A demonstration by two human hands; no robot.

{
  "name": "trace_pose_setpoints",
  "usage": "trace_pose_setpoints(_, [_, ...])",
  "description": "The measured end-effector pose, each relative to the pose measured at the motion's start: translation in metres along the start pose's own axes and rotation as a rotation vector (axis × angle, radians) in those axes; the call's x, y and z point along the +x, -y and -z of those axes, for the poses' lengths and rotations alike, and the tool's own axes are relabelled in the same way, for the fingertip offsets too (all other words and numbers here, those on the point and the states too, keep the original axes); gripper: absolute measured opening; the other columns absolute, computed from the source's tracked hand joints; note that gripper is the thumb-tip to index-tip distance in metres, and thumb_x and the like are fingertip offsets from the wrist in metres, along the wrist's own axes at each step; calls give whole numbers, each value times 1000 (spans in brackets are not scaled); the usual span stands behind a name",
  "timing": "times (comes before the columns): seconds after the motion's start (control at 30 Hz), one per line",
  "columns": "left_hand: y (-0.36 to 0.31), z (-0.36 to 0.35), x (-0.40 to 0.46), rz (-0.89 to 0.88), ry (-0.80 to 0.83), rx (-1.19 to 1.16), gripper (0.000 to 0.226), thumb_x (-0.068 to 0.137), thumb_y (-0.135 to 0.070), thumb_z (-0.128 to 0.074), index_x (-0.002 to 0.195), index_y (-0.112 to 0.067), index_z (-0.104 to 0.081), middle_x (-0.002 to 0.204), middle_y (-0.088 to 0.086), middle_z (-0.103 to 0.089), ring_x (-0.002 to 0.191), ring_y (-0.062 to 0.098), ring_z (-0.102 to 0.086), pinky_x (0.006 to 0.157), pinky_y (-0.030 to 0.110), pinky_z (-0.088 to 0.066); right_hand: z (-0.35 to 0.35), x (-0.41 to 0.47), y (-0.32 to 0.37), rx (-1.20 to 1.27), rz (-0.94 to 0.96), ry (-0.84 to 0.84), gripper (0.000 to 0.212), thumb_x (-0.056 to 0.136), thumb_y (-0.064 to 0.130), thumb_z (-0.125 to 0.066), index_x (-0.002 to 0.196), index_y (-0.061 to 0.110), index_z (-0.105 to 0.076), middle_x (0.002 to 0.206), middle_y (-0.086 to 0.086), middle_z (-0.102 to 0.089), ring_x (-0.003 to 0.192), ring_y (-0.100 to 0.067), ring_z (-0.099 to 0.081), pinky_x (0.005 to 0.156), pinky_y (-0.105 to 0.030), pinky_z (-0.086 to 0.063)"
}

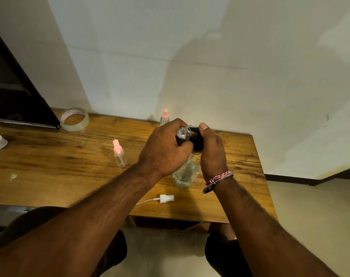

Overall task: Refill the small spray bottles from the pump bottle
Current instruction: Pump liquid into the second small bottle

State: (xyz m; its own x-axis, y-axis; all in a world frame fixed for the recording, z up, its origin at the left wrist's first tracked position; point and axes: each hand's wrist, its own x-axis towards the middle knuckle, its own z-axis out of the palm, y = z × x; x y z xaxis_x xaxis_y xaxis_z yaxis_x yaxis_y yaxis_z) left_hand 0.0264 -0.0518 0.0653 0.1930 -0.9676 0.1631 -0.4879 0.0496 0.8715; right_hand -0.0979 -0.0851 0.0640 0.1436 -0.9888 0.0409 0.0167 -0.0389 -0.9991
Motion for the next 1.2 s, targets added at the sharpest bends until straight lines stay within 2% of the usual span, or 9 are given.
trace_pose_setpoints(0.13, [2, 1, 1, -6, -2, -17, 20, 83, -18, -69, 102, -26, -66, 84, -8, -70, 73, 9, -67, 59, 26, -51, -1, -3, 2, -4, 2, 29, 44, 97, 46, -42, 86, 22, -77, 81, 4, -77, 81, -7, -71, 69, -17, -52])
trace_pose_setpoints(0.37, [0, 1, 1, -4, -9, -12, 19, 86, -15, -71, 100, -25, -66, 83, -8, -70, 71, 8, -66, 58, 25, -50, -1, -6, 6, 4, 10, 42, 44, 102, 44, -39, 88, 24, -76, 82, 6, -78, 83, -4, -72, 70, -15, -53])
trace_pose_setpoints(0.47, [0, 1, 1, -1, -7, -19, 18, 85, -17, -71, 101, -26, -66, 84, -8, -71, 71, 7, -66, 58, 23, -49, 0, -4, 4, 16, 0, 35, 46, 100, 46, -40, 92, 21, -78, 87, 2, -79, 87, -10, -74, 72, -17, -54])
trace_pose_setpoints(0.57, [-2, 1, 1, 1, -7, -31, 20, 82, -24, -67, 102, -25, -66, 85, -7, -71, 71, 9, -67, 57, 22, -49, -1, -3, 3, 30, -6, 19, 47, 96, 45, -43, 95, 14, -78, 85, 2, -79, 85, -8, -73, 71, -16, -53])
trace_pose_setpoints(0.7, [-2, 1, 0, 14, -3, -27, 20, 86, -15, -71, 103, -24, -67, 86, -7, -71, 72, 6, -66, 58, 17, -46, -2, -2, 1, 27, -3, 9, 45, 94, 43, -47, 93, 10, -77, 80, 4, -77, 79, -5, -71, 68, -16, -53])
trace_pose_setpoints(0.8, [-2, 1, 0, 21, -3, -18, 22, 85, -16, -70, 105, -24, -68, 88, -9, -72, 75, 6, -67, 60, 21, -49, -2, -1, 1, 19, -2, 3, 38, 94, 42, -49, 87, 18, -78, 80, 3, -76, 79, -6, -71, 69, -18, -54])
trace_pose_setpoints(0.9, [-1, 2, 0, 22, -7, -21, 22, 85, -15, -71, 103, -26, -67, 87, -10, -71, 74, 7, -68, 61, 24, -52, -1, 0, 1, 7, -5, -15, 38, 93, 43, -50, 85, 18, -78, 80, 1, -75, 78, -7, -70, 68, -19, -54])
trace_pose_setpoints(1.07, [-3, 2, 0, 7, -3, -17, 22, 86, -13, -71, 102, -27, -66, 86, -10, -71, 73, 5, -67, 58, 17, -49, -3, -4, 1, -4, 8, -2, 41, 95, 45, -45, 88, 20, -77, 82, 3, -77, 81, -4, -71, 68, -15, -52])
trace_pose_setpoints(1.2, [-2, 2, 0, -4, -2, 3, 21, 86, -16, -71, 102, -28, -65, 85, -12, -71, 72, 6, -67, 59, 25, -52, -3, -6, 6, -5, 13, 29, 46, 102, 46, -40, 91, 21, -77, 87, 2, -79, 88, -9, -74, 74, -18, -54])
